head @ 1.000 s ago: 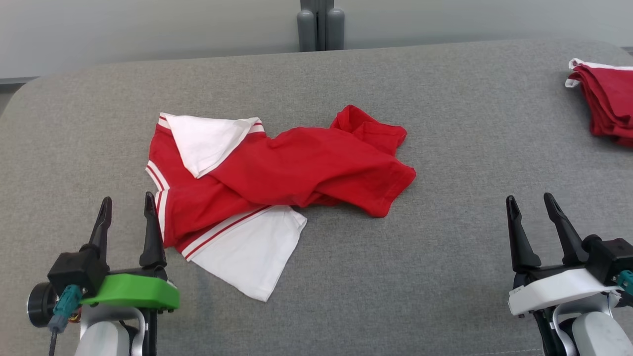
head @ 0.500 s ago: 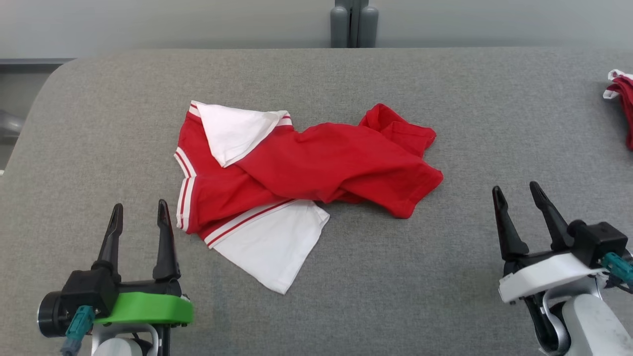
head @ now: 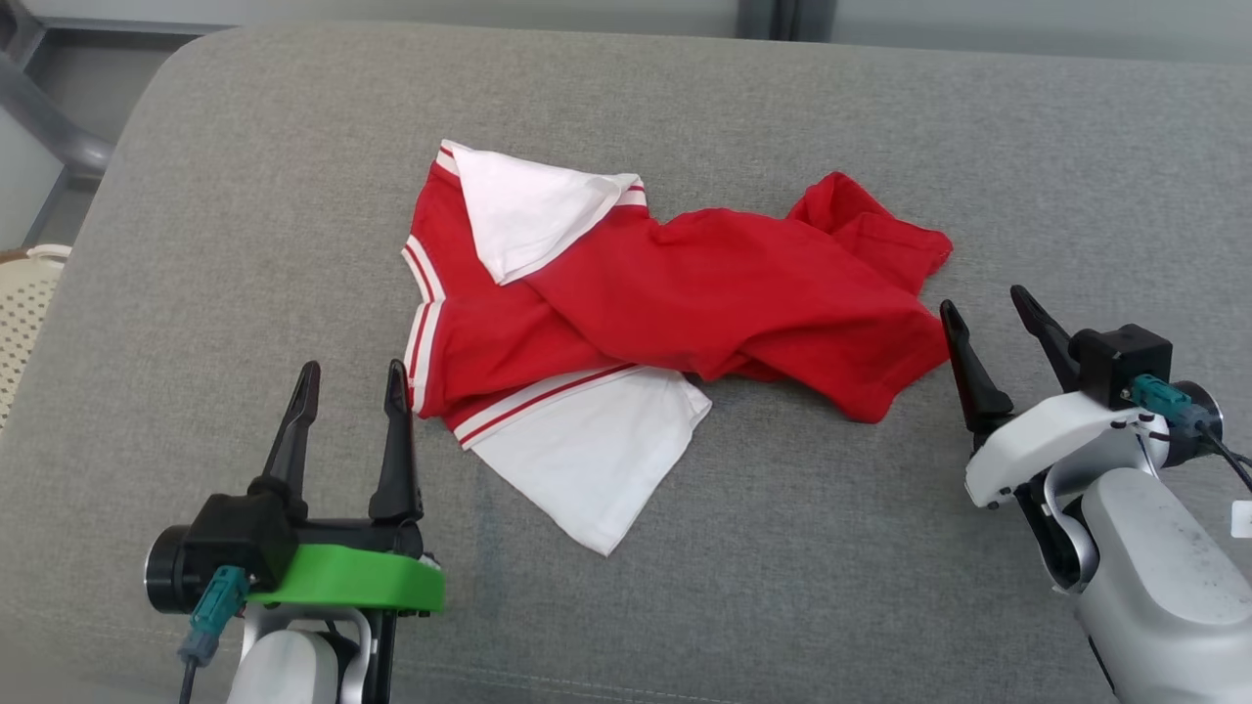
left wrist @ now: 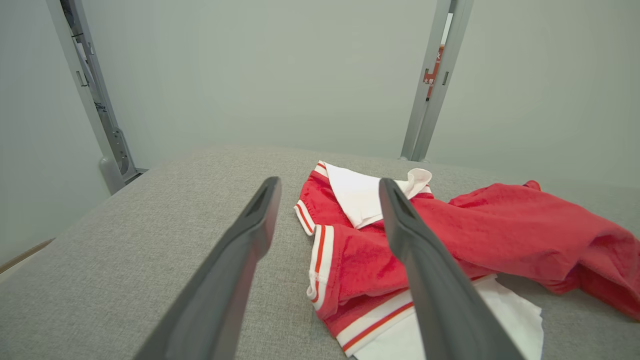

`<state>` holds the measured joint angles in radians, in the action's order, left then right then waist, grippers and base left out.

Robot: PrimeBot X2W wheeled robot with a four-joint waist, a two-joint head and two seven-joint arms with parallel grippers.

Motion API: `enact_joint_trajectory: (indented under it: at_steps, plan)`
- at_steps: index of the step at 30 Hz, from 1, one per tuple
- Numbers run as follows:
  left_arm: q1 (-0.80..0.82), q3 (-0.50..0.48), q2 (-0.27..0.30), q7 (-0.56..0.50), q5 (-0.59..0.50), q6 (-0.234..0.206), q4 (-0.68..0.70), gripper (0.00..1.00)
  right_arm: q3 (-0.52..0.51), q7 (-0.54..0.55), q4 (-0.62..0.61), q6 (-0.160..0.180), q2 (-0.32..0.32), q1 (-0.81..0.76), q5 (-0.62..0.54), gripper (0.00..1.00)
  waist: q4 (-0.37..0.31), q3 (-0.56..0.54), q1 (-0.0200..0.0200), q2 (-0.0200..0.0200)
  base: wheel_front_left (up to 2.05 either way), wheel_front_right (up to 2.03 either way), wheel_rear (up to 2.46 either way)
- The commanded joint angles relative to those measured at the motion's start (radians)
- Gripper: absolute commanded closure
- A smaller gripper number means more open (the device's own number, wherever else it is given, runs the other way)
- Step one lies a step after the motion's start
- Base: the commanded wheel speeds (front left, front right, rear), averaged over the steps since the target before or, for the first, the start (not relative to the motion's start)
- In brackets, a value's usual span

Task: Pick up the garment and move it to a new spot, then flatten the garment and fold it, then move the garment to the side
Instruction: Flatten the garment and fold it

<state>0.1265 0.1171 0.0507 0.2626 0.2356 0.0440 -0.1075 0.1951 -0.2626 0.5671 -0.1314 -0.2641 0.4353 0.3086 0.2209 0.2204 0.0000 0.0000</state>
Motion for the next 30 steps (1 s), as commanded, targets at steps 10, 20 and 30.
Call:
enact_joint_trajectory:
  at_steps: [10,20,30]
  plan:
    - [0.031,0.053,0.0,0.002,0.023,-0.026,-0.002,0.0,0.055,-0.003,0.201,0.001,0.013,0.061,0.053,0.84,0.071,0.049,0.0,0.0,0.0,0.0,0.0]
    - [0.015,0.04,0.0,0.002,0.012,-0.02,-0.018,0.0,0.01,-0.003,0.076,0.002,0.008,-0.009,0.055,1.0,0.032,0.006,0.0,0.0,0.0,0.0,0.0]
    - [-0.026,0.01,0.001,0.002,0.011,-0.014,-0.033,0.0,-0.053,-0.003,-0.22,0.002,-0.016,-0.182,0.011,1.0,-0.04,-0.059,0.0,0.0,0.0,0.0,0.0]
